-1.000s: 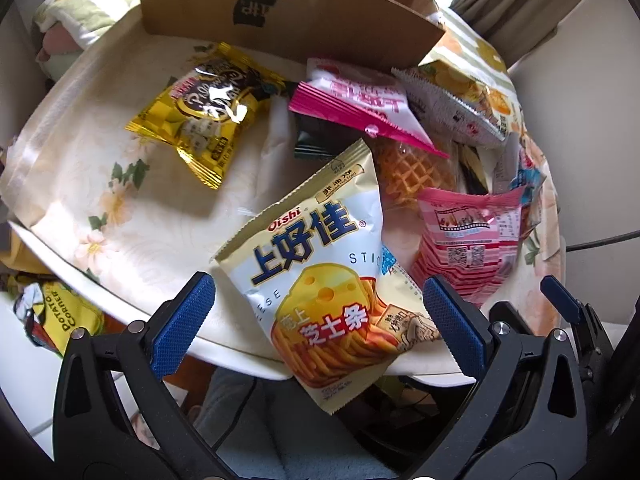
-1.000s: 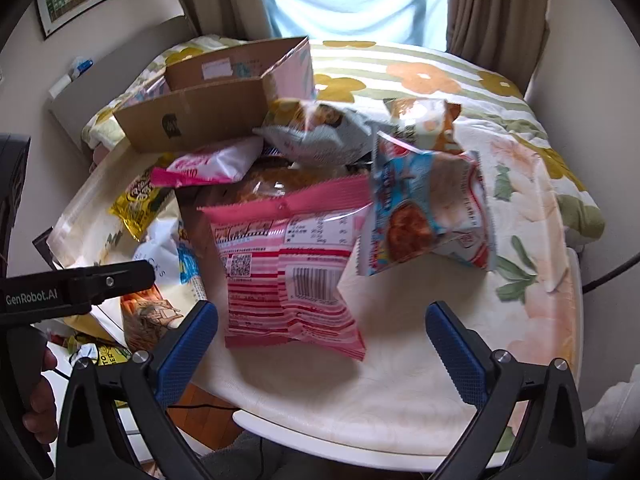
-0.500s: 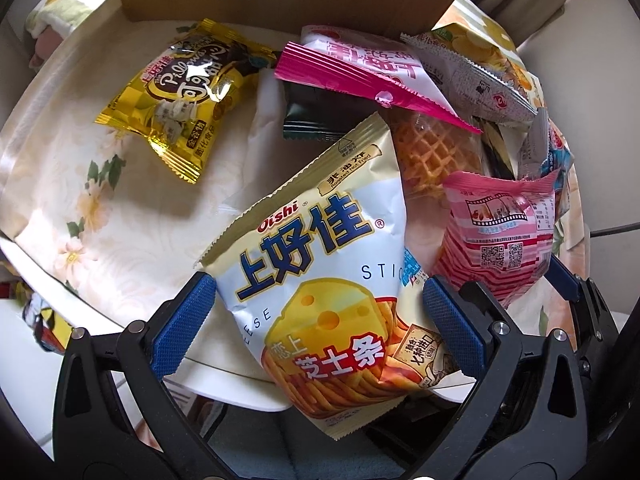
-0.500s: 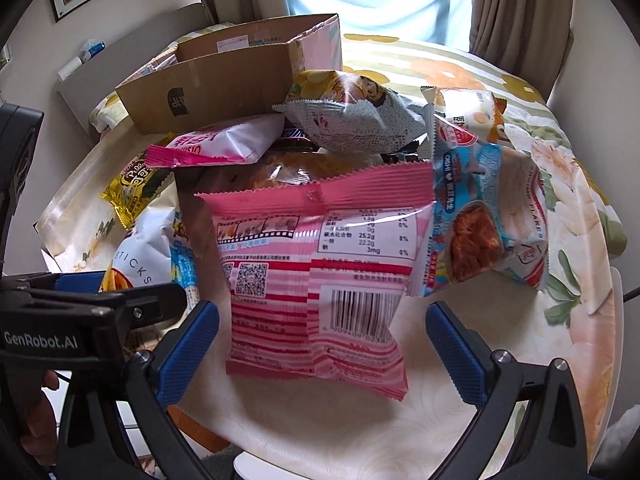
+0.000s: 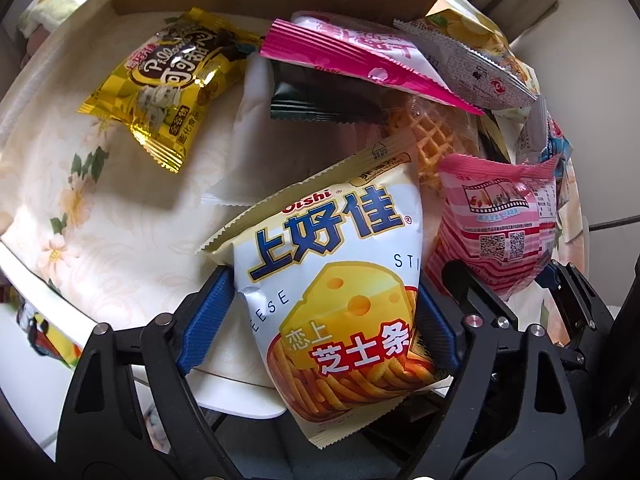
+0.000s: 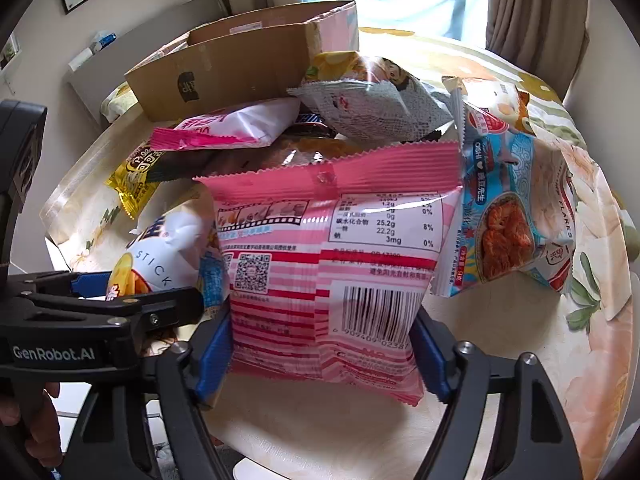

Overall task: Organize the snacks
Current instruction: 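Grasp the yellow-white Oishi cheese stick bag with the left gripper while the right grasps the pink wafer bag, then carry the cheese stick bag into the box and open the left gripper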

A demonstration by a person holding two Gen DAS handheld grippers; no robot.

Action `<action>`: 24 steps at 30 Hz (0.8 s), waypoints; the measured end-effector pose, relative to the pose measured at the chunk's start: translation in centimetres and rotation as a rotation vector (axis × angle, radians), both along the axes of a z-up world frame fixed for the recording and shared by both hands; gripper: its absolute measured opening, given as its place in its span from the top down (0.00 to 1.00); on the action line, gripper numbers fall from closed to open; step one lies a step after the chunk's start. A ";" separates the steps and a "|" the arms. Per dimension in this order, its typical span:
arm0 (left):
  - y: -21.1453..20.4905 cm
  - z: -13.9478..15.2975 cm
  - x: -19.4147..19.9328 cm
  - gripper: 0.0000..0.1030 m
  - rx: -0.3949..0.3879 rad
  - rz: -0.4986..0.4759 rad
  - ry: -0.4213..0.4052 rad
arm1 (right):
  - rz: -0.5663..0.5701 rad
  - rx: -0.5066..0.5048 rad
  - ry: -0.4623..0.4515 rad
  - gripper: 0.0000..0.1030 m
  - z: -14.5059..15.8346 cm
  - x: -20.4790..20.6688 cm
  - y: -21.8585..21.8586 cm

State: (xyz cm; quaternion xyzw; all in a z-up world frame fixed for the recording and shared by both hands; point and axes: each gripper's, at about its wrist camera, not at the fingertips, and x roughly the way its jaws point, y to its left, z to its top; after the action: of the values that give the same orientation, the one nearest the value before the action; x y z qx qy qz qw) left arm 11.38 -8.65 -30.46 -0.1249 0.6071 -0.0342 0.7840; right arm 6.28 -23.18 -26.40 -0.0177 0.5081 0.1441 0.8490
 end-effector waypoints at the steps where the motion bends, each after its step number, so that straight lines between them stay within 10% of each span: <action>1: 0.3 0.3 -0.2 0.22 0.002 -0.004 -0.004 | 0.006 0.001 -0.002 0.35 0.1 -0.1 0.1; 11: 0.3 1.9 -0.7 0.42 -0.026 -0.006 -0.043 | 0.012 0.007 -0.026 0.41 1.1 -0.7 0.3; 24: 1.7 7.2 -2.4 0.44 -0.008 -0.015 -0.141 | -0.007 0.005 -0.080 0.41 5.0 -1.8 -0.5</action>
State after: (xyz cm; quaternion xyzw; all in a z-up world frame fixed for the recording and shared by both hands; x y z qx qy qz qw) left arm 9.02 -6.93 -23.26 -0.1209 0.5512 -0.0513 0.8240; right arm 4.44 -23.64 -21.39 -0.0194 0.4734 0.1416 0.8692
